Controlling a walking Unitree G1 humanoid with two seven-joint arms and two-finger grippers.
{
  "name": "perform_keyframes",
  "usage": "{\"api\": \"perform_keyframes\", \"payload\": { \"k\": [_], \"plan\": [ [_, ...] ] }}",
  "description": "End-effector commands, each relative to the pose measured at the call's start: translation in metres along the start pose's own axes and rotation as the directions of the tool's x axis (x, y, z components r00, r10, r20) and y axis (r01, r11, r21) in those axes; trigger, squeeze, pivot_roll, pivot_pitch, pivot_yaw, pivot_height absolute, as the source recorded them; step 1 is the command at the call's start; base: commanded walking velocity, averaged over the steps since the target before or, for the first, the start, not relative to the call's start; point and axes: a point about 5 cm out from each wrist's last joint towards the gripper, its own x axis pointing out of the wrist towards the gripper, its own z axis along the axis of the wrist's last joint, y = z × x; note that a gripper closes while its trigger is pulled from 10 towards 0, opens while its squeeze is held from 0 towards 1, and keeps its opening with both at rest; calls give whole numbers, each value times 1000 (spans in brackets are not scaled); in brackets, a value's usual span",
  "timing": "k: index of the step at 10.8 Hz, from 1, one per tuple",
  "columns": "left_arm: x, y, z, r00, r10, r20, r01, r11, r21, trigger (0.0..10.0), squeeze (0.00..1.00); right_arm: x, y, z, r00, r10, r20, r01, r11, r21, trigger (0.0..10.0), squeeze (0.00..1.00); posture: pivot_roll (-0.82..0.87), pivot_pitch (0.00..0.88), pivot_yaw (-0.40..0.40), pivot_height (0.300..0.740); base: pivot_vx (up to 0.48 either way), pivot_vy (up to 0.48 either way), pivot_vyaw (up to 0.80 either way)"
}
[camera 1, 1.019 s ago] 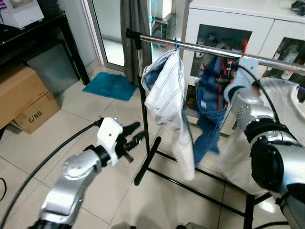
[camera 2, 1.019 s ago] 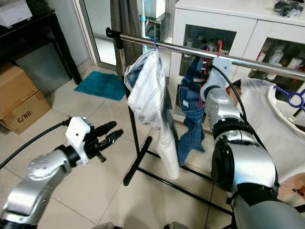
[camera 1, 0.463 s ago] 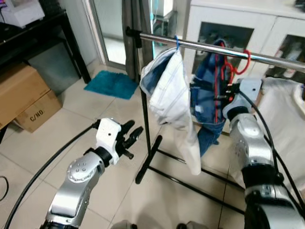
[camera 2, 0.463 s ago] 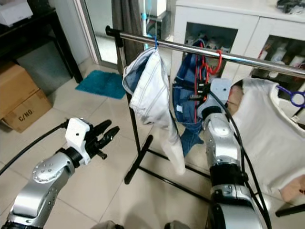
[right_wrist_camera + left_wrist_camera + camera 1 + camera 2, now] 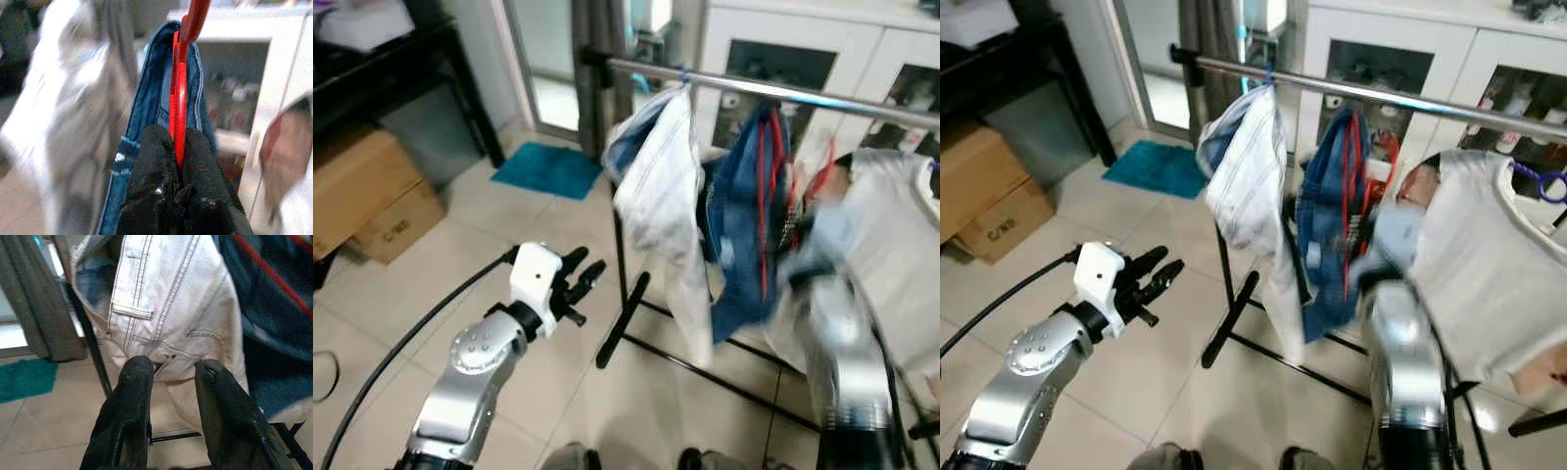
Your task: Hang hanger
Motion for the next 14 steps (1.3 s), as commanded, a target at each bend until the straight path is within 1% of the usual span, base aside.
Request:
{"api": "perform_keyframes", "payload": {
  "k": [1,2,3,4,5,6,7,8,9,10,11,12,13,14],
  "plan": [
    [-1,1,-2,1000,12,-5,-12,1000,4,10000,0,-6,5,4,999,33,8,-33,999,-19,0,0,-83,0,46,740,-315,0,0],
    [-2,2,-2,1000,23,-3,-23,1000,2,10000,0,-16,6,-4,998,42,-35,-43,999,-22,0,0,-81,0,38,740,-356,0,0],
    [-3,5,-1,999,34,-3,-34,999,6,10000,0,-21,8,-7,998,38,-60,-39,999,-16,0,0,-86,0,35,740,-360,0,0],
    [-3,6,0,999,39,-2,-39,999,10,10000,0,-22,10,-5,997,44,-64,-45,999,-9,0,0,-87,0,33,740,-356,0,0],
    [-3,10,2,999,45,3,-45,999,17,10000,0,-22,15,-2,994,78,-70,-78,997,2,0,0,-84,0,33,740,-337,0,0],
    [-1,12,5,999,46,10,-46,999,27,10000,0,-23,21,0,988,134,-76,-134,991,10,0,0,-82,0,34,740,-326,0,0],
    [3,15,8,999,37,11,-37,999,37,10000,0,-25,29,4,972,226,-67,-224,974,38,0,0,-78,0,42,740,0,0,0],
    [8,17,14,999,-2,37,1,1000,28,10000,251,-29,38,9,946,322,-45,-319,946,63,0,0,-83,0,48,740,0,0,0],
    [17,21,23,997,-41,67,38,998,47,10000,1000,-33,50,19,907,420,-9,-417,904,96,0,0,-88,0,55,740,0,0,0],
    [28,29,32,997,-19,80,11,995,96,10000,1000,-38,61,31,857,513,40,-513,848,130,0,0,-91,0,54,740,0,0,0],
    [36,38,39,995,33,95,-46,990,135,10000,988,-38,66,36,829,556,61,-558,816,149,0,0,-90,0,44,740,0,0,0],
    [43,41,46,991,44,124,-59,991,118,10000,0,-38,70,40,801,593,83,-598,786,157,0,0,-94,0,50,740,0,0,0],
    [51,35,48,992,-21,124,6,993,118,10000,0,-41,73,46,771,627,113,-636,752,174,0,0,-96,0,54,740,0,0,0],
    [56,34,47,993,-40,113,26,991,129,10000,0,-43,75,49,757,642,125,-653,735,183,0,0,-97,0,55,740,0,0,0]
  ]
}}
